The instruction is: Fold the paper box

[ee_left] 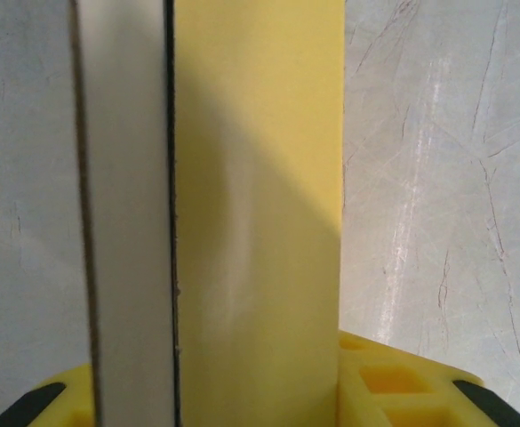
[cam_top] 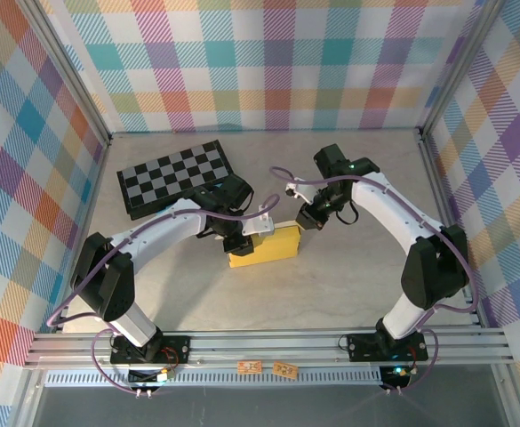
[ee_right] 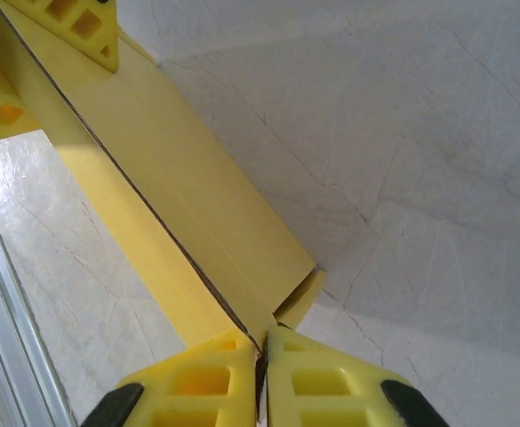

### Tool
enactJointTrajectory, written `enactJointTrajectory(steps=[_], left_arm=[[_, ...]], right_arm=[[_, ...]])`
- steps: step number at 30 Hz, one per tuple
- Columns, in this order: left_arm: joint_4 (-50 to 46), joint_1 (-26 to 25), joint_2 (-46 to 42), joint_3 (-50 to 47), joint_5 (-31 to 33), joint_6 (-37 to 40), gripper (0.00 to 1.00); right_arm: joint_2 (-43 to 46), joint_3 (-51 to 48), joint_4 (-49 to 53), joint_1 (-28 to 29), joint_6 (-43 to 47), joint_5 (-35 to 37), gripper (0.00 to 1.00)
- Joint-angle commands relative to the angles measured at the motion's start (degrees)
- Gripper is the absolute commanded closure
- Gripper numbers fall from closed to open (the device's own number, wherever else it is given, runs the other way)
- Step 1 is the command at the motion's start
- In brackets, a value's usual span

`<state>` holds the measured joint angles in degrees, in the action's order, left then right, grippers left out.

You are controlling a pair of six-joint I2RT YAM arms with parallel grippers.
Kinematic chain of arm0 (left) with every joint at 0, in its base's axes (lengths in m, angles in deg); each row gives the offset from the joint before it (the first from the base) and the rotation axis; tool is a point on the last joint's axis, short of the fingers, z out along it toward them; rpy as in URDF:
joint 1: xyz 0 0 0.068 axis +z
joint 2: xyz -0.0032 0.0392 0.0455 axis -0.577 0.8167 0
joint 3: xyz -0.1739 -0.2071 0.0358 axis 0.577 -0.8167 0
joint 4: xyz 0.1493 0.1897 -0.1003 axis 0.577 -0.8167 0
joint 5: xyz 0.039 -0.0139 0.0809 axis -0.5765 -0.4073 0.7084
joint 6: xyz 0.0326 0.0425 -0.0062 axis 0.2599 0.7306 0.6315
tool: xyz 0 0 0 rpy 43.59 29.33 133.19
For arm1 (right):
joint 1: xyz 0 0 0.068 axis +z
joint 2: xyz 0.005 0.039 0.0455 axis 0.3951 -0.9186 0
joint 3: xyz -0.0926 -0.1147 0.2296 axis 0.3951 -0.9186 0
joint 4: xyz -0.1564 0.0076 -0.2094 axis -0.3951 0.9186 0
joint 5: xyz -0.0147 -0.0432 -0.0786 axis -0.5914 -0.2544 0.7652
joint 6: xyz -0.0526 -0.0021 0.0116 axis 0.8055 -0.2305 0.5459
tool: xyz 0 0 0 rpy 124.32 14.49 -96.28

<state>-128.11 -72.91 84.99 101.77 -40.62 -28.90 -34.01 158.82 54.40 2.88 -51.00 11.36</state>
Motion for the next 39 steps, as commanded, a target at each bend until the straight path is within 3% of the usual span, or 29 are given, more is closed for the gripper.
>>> enactJointTrajectory(steps=[1,14,27,32,39], left_arm=[[-0.79,0.5,2.06,0.15,-0.12,-0.9,0.64],[-0.91,0.49,2.15,0.47,-0.29,-1.35,0.64],[-1.22,0.49,3.01,1.52,-0.25,-2.03,0.64],[-0.44,0.42,3.89,2.8,-0.19,-5.76,0.64],[0.27,0.24,4.76,4.24,2.01,-11.78,0.64]], right_arm=[[0.35,0.97,2.63,0.57,-1.96,1.37,0.85],[1.07,1.42,2.11,0.66,-3.98,3.04,0.86],[1.32,1.8,2.52,1.39,-6.39,3.42,1.0],[0.76,2.38,2.15,3.12,-12.42,5.48,1.0],[3.31,-1.6,-4.23,4.41,-27.81,11.93,1.0]])
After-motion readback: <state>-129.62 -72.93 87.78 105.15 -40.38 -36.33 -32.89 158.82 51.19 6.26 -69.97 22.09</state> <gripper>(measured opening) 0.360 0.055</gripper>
